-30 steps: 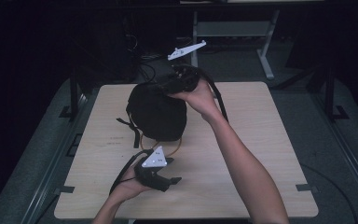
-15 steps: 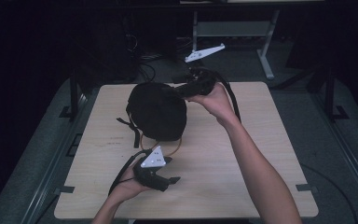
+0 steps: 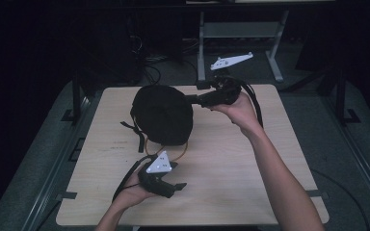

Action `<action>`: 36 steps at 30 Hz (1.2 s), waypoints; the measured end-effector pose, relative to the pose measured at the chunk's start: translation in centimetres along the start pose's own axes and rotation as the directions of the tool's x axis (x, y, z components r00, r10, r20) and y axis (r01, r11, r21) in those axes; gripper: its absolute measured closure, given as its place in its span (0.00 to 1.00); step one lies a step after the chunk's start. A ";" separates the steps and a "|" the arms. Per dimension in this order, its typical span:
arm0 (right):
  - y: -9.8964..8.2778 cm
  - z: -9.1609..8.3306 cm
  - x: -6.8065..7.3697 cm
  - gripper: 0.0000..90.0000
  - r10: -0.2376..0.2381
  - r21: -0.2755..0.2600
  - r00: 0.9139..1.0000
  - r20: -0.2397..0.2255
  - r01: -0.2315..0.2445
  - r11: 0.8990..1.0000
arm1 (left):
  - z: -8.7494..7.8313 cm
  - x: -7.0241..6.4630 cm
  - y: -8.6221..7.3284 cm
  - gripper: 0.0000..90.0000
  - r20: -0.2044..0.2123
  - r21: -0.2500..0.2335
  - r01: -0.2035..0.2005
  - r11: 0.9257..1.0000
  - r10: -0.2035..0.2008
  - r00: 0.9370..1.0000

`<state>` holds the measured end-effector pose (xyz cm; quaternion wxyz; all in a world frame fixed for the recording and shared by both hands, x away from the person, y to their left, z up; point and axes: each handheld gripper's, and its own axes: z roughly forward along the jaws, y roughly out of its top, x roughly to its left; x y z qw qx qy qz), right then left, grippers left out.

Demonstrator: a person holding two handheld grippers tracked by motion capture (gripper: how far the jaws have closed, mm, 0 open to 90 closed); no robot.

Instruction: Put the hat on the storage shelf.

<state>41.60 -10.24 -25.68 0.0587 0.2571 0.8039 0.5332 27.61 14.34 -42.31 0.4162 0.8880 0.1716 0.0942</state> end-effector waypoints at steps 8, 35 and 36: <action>-1.4 -1.4 -0.5 0.22 0.018 0.004 1.000 0.019 -0.018 1.000 | 0.0 0.1 0.2 0.27 0.001 -0.013 0.014 1.000 -0.014 1.000; -5.2 -5.1 -1.5 0.22 0.046 0.019 0.997 0.061 -0.047 0.999 | 0.2 -0.1 0.0 0.27 -0.001 0.011 0.004 1.000 -0.004 1.000; -5.4 -5.2 -1.6 0.21 0.047 0.019 0.997 0.064 -0.048 0.999 | 0.2 -0.1 0.0 0.27 -0.001 0.011 0.005 1.000 -0.005 1.000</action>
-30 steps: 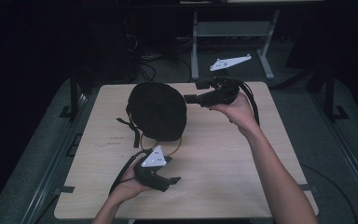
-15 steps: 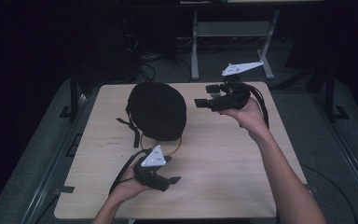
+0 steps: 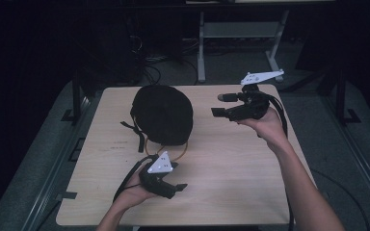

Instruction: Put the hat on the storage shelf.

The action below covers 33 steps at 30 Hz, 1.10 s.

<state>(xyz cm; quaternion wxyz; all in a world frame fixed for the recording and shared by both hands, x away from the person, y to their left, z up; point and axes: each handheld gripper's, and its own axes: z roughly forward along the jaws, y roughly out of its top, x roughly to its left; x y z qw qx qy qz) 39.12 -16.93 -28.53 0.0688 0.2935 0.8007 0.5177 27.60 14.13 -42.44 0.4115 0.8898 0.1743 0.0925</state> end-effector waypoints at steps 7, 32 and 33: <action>-1.6 -1.0 -0.5 0.21 0.019 0.002 1.000 0.007 -0.019 1.000 | 0.1 -0.1 0.0 0.26 0.000 0.000 0.001 1.000 -0.001 1.000; -7.9 -4.1 -2.0 0.20 0.105 0.009 0.994 0.033 -0.105 0.994 | 0.3 0.0 -0.1 0.25 -0.003 0.006 0.009 1.000 -0.009 1.000; -8.2 -4.2 -2.1 0.20 0.108 0.007 0.994 0.035 -0.108 0.994 | 0.3 0.0 -0.1 0.25 -0.003 0.009 0.008 1.000 -0.008 1.000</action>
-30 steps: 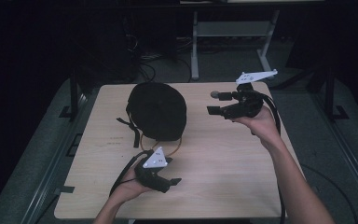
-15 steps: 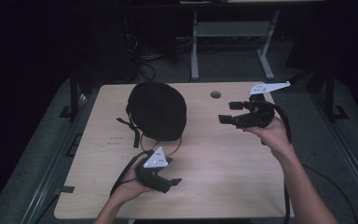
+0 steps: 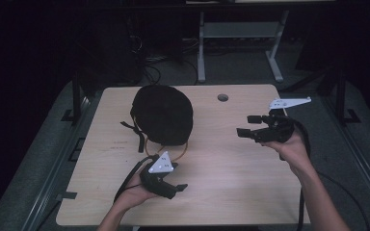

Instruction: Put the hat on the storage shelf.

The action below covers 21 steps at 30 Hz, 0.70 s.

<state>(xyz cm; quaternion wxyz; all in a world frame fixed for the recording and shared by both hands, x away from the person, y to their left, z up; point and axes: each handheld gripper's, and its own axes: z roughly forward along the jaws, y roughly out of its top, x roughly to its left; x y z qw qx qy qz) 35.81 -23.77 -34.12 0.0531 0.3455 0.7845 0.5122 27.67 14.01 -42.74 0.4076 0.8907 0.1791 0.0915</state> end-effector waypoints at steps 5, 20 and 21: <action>-1.2 -0.5 -0.3 0.20 0.014 0.007 1.000 0.007 -0.014 1.000 | 0.1 0.0 0.0 0.25 -0.001 0.004 -0.003 1.000 0.003 1.000; -4.9 -2.0 -1.0 0.20 0.058 0.029 0.998 0.029 -0.058 0.998 | 0.1 0.0 -0.2 0.25 -0.002 0.009 0.006 1.000 -0.006 1.000; -5.1 -2.1 -1.0 0.20 0.059 0.029 0.998 0.031 -0.060 0.998 | 0.0 0.0 -0.2 0.25 -0.002 0.010 0.007 1.000 -0.007 1.000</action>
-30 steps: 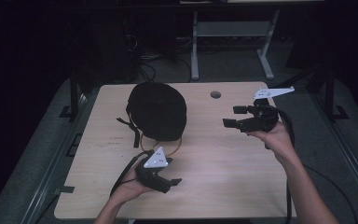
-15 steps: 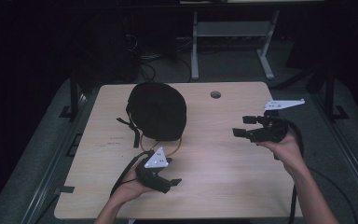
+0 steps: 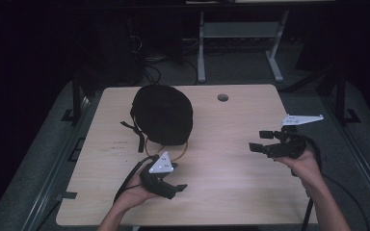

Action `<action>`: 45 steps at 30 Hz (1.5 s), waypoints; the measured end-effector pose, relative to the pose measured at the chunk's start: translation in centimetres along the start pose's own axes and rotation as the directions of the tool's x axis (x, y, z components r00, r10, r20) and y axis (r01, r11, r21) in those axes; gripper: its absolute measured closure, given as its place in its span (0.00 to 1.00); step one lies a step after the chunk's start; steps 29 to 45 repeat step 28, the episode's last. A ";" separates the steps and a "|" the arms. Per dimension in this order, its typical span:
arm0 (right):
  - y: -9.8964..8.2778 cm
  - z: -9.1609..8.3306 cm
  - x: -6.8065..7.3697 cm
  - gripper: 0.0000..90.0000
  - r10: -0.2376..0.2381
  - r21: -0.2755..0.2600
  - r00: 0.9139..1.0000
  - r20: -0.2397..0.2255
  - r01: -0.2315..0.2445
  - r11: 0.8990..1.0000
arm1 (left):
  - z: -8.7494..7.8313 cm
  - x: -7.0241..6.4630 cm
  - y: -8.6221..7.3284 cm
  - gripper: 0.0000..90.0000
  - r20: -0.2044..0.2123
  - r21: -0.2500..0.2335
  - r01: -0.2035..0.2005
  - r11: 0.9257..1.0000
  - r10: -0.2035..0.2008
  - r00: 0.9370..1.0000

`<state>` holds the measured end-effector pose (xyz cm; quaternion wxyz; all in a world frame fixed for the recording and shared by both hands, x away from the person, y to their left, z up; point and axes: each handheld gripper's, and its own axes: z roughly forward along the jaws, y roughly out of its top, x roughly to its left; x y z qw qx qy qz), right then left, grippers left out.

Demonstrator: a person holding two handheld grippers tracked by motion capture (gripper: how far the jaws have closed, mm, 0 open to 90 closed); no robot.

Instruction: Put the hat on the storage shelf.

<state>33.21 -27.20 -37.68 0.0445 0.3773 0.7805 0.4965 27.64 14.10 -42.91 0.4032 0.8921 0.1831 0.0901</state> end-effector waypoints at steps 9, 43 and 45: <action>-1.9 -0.7 0.0 0.20 0.006 0.014 1.000 0.008 -0.006 1.000 | -0.1 0.1 -0.1 0.25 -0.001 0.002 -0.001 1.000 0.001 1.000; -8.3 -2.2 2.2 0.17 0.023 0.015 0.999 0.040 -0.024 1.000 | 0.0 0.0 -0.2 0.25 0.016 -0.012 0.021 1.000 -0.021 1.000; -8.3 -2.2 2.2 0.17 0.023 0.015 0.999 0.040 -0.024 1.000 | 0.0 0.0 -0.2 0.25 0.016 -0.012 0.021 1.000 -0.021 1.000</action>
